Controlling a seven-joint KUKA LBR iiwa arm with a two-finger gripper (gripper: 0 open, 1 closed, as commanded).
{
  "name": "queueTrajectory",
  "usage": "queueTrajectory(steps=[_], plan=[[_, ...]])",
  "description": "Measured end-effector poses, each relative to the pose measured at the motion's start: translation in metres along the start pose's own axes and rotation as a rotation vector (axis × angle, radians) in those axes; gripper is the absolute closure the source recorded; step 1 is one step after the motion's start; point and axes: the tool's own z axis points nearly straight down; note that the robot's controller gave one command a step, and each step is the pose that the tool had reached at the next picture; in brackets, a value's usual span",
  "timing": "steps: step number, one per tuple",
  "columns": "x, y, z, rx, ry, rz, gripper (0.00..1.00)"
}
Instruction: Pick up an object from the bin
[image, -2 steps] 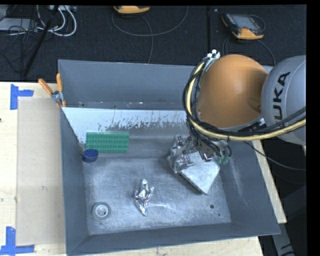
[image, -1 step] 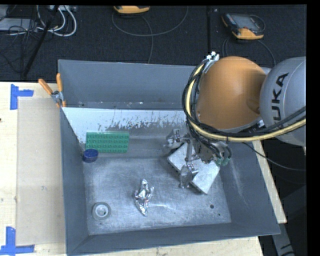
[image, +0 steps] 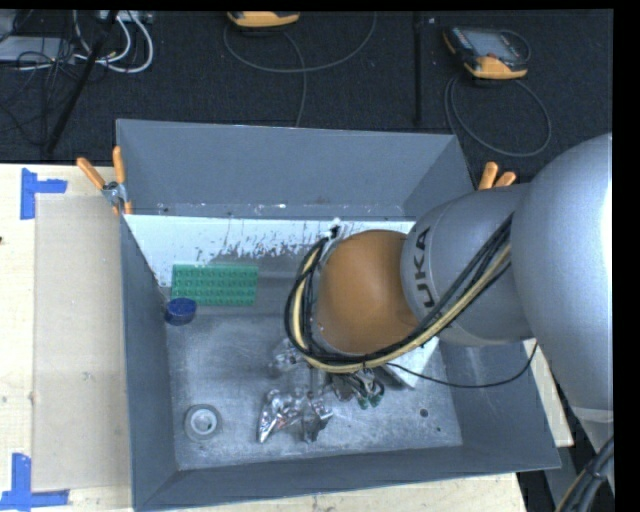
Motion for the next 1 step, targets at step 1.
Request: queueTrajectory(steps=[1], plan=[[-0.0020,-0.0015,-0.0043,0.002,-0.007,0.004,1.00]])
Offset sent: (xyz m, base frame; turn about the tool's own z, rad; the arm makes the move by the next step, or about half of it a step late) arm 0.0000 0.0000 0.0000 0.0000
